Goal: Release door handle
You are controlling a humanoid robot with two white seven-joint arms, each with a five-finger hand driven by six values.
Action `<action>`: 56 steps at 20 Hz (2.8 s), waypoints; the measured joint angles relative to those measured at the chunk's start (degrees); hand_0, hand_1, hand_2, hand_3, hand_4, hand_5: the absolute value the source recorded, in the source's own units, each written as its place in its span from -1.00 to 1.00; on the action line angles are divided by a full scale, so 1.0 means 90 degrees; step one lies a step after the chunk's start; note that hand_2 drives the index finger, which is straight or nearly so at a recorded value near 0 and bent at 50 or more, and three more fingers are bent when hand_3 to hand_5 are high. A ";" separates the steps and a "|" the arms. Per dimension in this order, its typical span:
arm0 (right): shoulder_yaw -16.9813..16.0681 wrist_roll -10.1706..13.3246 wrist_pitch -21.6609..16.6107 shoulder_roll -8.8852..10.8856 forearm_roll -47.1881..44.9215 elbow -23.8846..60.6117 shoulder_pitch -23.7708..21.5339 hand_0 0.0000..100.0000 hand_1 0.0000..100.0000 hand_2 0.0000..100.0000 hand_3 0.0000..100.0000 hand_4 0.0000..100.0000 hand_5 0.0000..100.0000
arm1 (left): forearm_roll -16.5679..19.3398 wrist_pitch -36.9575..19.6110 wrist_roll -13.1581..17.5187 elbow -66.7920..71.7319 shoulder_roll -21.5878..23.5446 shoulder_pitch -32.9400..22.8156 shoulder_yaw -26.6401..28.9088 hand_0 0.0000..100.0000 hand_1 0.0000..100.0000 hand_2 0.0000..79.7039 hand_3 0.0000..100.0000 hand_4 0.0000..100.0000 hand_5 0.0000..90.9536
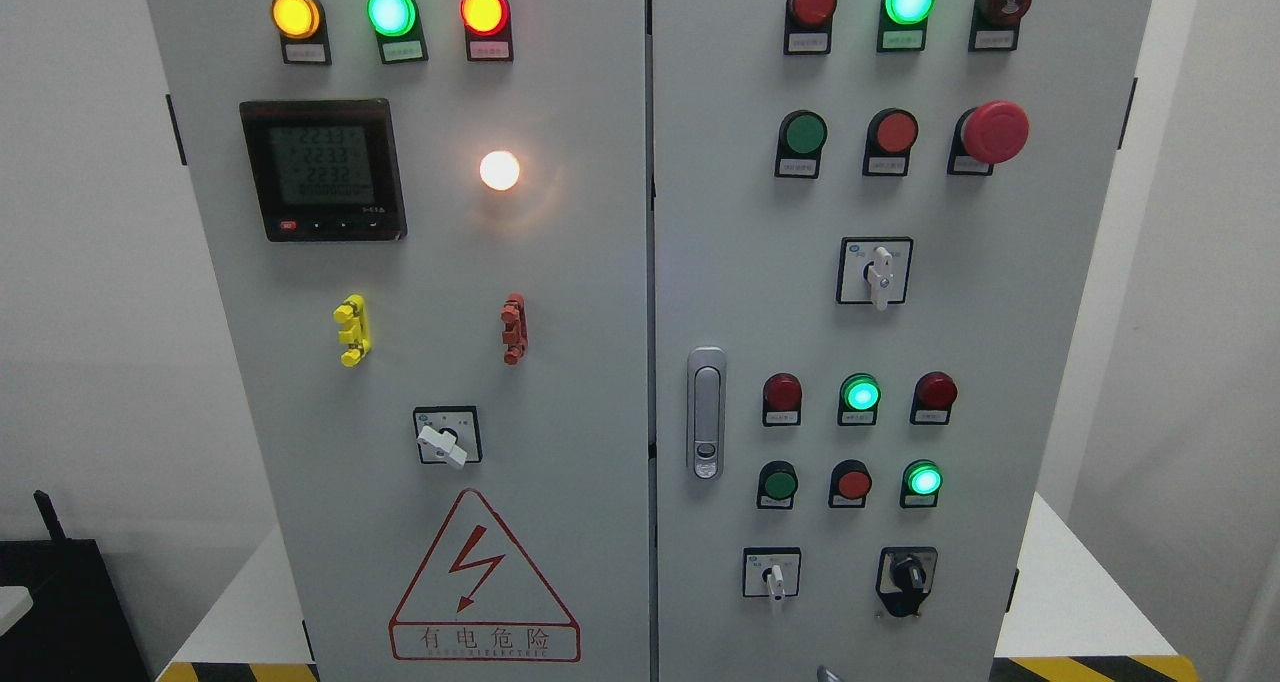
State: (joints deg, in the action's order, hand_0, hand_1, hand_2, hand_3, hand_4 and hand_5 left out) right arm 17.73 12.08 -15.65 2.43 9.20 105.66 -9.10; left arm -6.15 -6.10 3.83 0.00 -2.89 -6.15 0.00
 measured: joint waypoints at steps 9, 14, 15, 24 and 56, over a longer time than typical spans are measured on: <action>0.0006 -0.0011 0.0064 0.0016 0.0012 -0.0004 0.0114 -0.06 -1.00 -1.00 -0.88 -0.90 -0.86 | 0.0000 0.0000 0.0000 0.0000 0.0000 0.0000 0.0000 -0.76 -0.22 -1.00 -1.00 -1.00 -1.00; 0.0007 -0.0028 0.0067 0.0027 0.0063 -0.0004 0.0136 -0.18 -0.83 -1.00 -0.52 -0.20 -0.16 | 0.0000 0.0000 0.0000 0.0000 0.0000 0.0000 0.0000 -0.76 -0.22 -1.00 -1.00 -1.00 -1.00; 0.0008 0.0000 0.0068 0.0027 0.0105 -0.0002 0.0138 -0.15 -0.78 -1.00 -0.28 -0.05 -0.01 | 0.0000 0.0000 0.0000 0.0000 0.0000 0.0000 0.0000 -0.76 -0.22 -1.00 -1.00 -1.00 -1.00; 0.0011 0.1221 0.0072 -0.0079 0.1602 0.0016 0.0261 -0.25 -0.24 -1.00 0.86 0.95 1.00 | 0.0000 0.0000 0.0000 0.0000 0.0000 0.0000 0.0000 -0.76 -0.22 -1.00 -1.00 -1.00 -1.00; -0.0237 0.1412 0.1139 -0.0258 0.6391 -0.0257 0.1580 -0.40 -0.35 -1.00 1.00 1.00 1.00 | 0.0000 0.0000 0.0000 0.0000 -0.0001 0.0000 0.0000 -0.76 -0.22 -1.00 -1.00 -1.00 -1.00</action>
State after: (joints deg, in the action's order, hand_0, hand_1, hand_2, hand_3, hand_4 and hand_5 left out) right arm 15.59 24.79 -5.41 0.10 66.72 103.34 5.12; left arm -6.15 -6.11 3.83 0.00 -2.89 -6.15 0.00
